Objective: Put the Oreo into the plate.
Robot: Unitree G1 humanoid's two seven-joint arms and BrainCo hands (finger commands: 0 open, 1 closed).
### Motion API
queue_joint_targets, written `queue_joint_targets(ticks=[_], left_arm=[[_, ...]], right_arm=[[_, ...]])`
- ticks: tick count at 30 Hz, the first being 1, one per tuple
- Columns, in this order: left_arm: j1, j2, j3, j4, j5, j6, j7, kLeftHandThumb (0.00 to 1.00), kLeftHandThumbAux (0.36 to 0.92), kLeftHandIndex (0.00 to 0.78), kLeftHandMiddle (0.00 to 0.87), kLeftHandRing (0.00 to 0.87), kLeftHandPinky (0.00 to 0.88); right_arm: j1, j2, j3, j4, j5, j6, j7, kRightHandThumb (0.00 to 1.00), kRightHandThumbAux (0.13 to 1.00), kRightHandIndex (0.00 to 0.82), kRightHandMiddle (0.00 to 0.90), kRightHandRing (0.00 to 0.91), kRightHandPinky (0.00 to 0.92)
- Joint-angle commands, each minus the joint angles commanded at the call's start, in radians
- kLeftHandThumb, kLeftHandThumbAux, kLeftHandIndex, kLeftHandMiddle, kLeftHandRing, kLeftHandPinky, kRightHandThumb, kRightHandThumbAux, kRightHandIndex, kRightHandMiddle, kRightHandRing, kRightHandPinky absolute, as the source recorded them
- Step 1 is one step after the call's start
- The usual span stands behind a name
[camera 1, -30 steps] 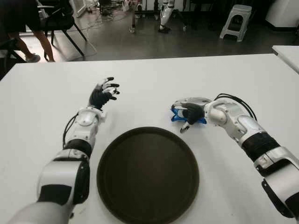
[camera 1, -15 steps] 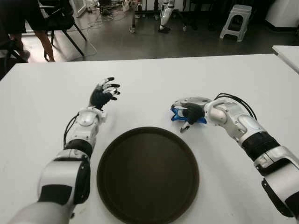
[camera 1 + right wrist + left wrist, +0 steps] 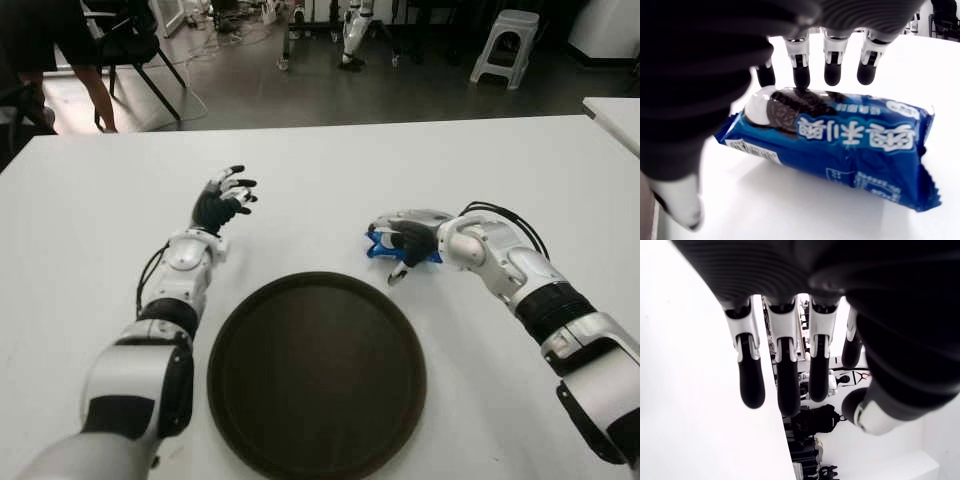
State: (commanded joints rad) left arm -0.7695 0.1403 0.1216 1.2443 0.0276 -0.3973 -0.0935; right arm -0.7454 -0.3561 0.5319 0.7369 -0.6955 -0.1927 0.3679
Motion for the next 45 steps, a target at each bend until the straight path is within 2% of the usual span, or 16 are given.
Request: queue_joint_targets(ticks=[10,18,45], left_arm=[[0.004,0.007,-0.001,0.0,-0.001,-0.002,-0.018,0.225,0.665,0.176,0.3,0.357,0.421],[0.005,0.011,-0.001,-0.002,0.0,0.004,-0.023,0.228,0.676,0.17,0.3,0.357,0.422],[0.007,0.017,-0.002,-0.003,-0.005,0.005,-0.03,0.214,0.687,0.165,0.295,0.345,0.413]], right_arm=[[-0.01,0.013,-0.005,0.054,0.008,-0.006,-0.045,0.0,0.748,0.069,0.08,0.066,0.065],[-0.02,0.017,-0.02,0.109,0.028,-0.03,-0.081,0.0,0.769,0.074,0.077,0.063,0.073],[-0.047,0.013,-0.041,0.165,0.059,-0.044,-0.078,0.0,0.725,0.051,0.072,0.05,0.06]])
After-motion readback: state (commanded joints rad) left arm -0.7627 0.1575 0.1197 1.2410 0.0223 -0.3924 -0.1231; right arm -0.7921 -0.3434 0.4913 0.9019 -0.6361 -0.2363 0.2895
